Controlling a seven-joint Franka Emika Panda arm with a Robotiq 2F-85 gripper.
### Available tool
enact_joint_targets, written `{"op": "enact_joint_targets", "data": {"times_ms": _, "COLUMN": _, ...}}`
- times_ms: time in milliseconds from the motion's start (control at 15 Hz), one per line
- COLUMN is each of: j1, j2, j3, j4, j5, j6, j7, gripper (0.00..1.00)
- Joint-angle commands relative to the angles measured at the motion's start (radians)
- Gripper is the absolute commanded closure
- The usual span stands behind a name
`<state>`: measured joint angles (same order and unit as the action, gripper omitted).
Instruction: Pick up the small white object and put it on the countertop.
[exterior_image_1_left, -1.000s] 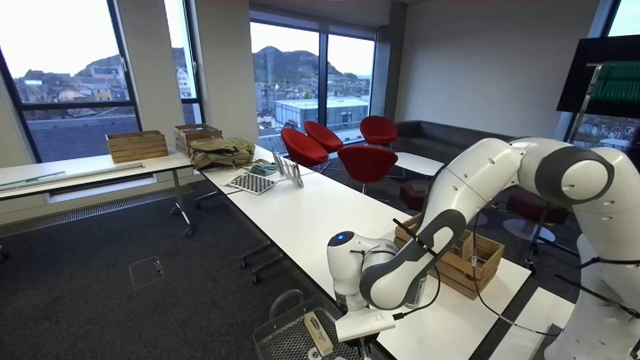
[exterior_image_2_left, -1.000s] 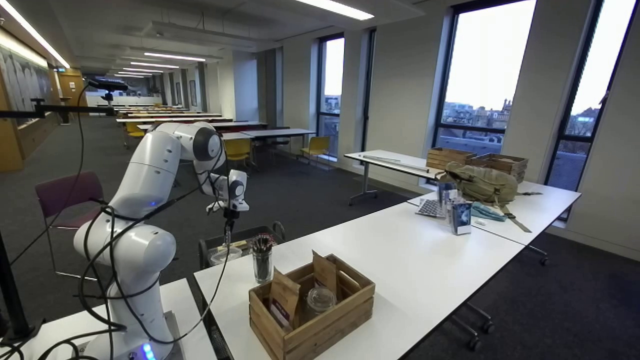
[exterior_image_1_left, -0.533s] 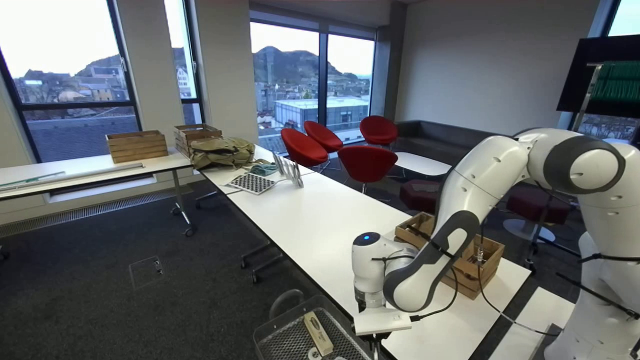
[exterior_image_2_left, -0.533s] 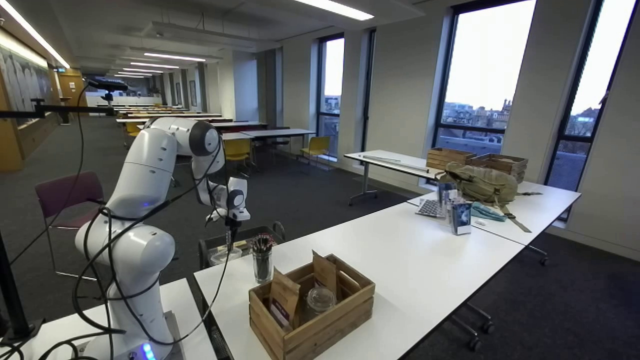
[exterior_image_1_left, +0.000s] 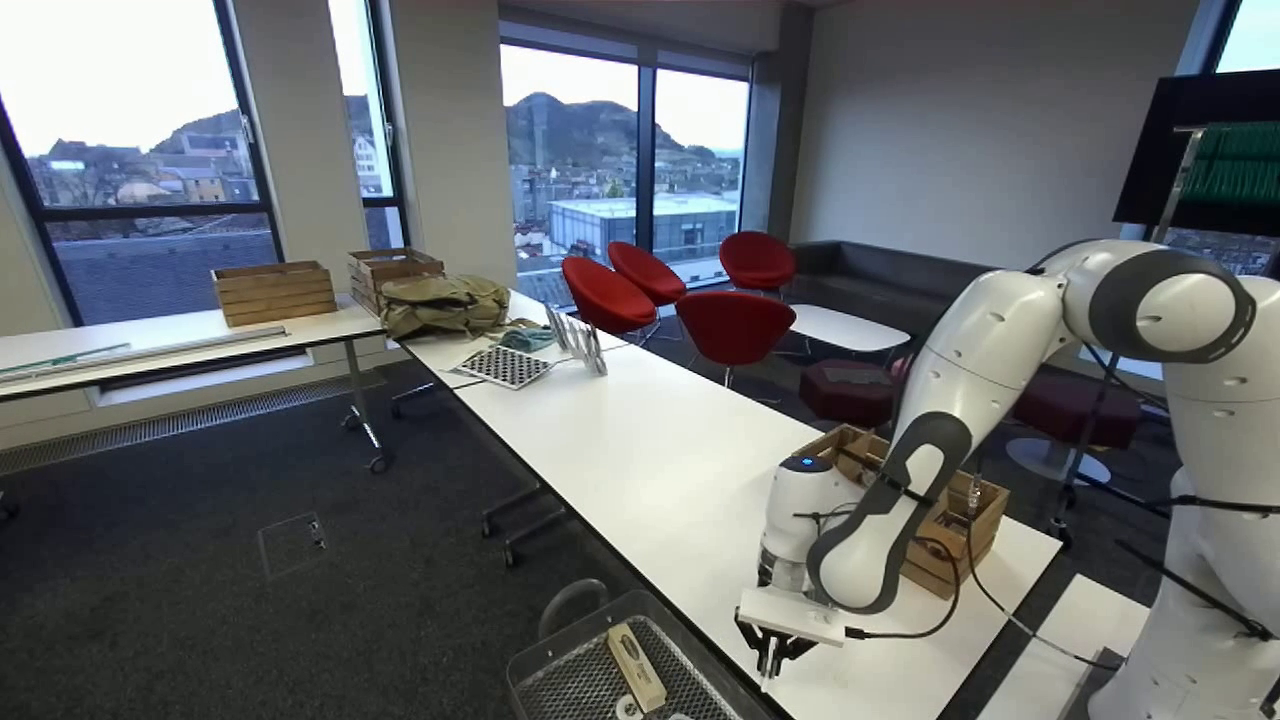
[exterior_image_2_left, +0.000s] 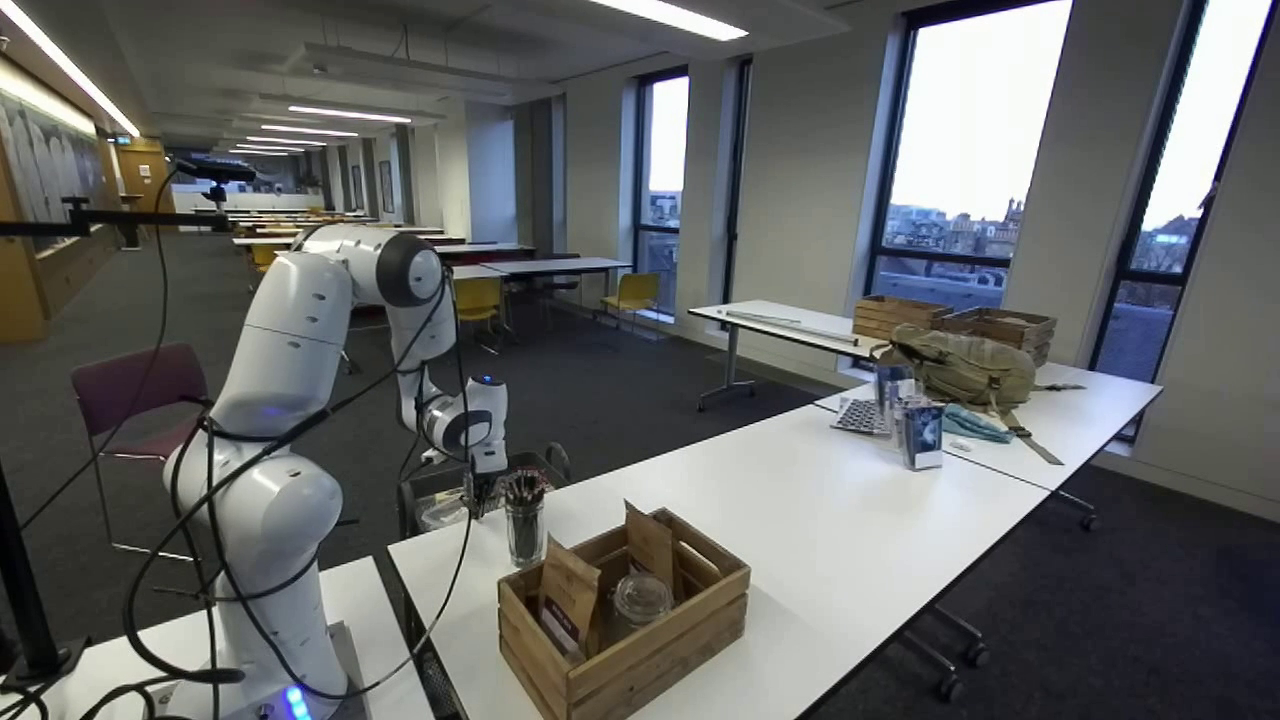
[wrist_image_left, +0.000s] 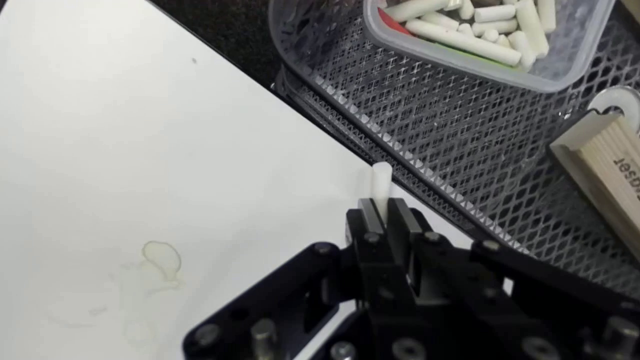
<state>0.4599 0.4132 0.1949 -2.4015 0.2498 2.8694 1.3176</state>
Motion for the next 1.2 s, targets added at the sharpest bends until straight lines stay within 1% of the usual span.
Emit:
{"op": "enact_joint_targets", "data": {"times_ms": 0, "j1": -0.127, "j2": -0.046, "j3": 0.109, "j4": -0.121, "j5": 0.157, "j6": 0.097, "j7": -0.056, "gripper": 0.98}}
{"op": "enact_joint_targets", "data": {"times_ms": 200, "j1": -0.225, "j2": -0.053, "j3": 0.204, "j4": -0.169, "j5": 0.295, "j6": 0.141, "j7": -0.115, "gripper": 0.98}}
{"op": "enact_joint_targets", "data": {"times_ms": 400, "j1": -0.294, "j2": -0.064, "j3": 0.273, "j4": -0.199, "j5": 0.411, "j6": 0.154, "j7": -0.170, "gripper": 0.98}}
{"op": "enact_joint_targets", "data": {"times_ms": 533, "j1": -0.319, "j2": -0.078, "j3": 0.298, "j4": -0.217, "j5": 0.494, "j6": 0.147, "j7": -0.216, "gripper": 0.98}}
{"op": "enact_joint_targets", "data": {"times_ms": 667, "j1": -0.314, "j2": -0.093, "j3": 0.295, "j4": -0.228, "j5": 0.564, "j6": 0.135, "j7": -0.255, "gripper": 0.98}}
{"op": "enact_joint_targets", "data": {"times_ms": 733, "j1": -0.298, "j2": -0.103, "j3": 0.282, "j4": -0.233, "j5": 0.591, "j6": 0.129, "j7": -0.266, "gripper": 0.98}}
{"op": "enact_joint_targets", "data": {"times_ms": 800, "j1": -0.325, "j2": -0.106, "j3": 0.306, "j4": -0.244, "j5": 0.577, "j6": 0.136, "j7": -0.256, "gripper": 0.77}}
{"op": "enact_joint_targets", "data": {"times_ms": 867, "j1": -0.320, "j2": -0.111, "j3": 0.301, "j4": -0.250, "j5": 0.584, "j6": 0.133, "j7": -0.258, "gripper": 0.64}}
{"op": "enact_joint_targets", "data": {"times_ms": 1000, "j1": -0.312, "j2": -0.112, "j3": 0.295, "j4": -0.260, "j5": 0.574, "j6": 0.129, "j7": -0.253, "gripper": 0.50}}
{"op": "enact_joint_targets", "data": {"times_ms": 1067, "j1": -0.307, "j2": -0.110, "j3": 0.291, "j4": -0.260, "j5": 0.565, "j6": 0.128, "j7": -0.252, "gripper": 0.42}}
{"op": "enact_joint_targets", "data": {"times_ms": 1133, "j1": -0.296, "j2": -0.108, "j3": 0.282, "j4": -0.258, "j5": 0.553, "j6": 0.126, "j7": -0.243, "gripper": 0.35}}
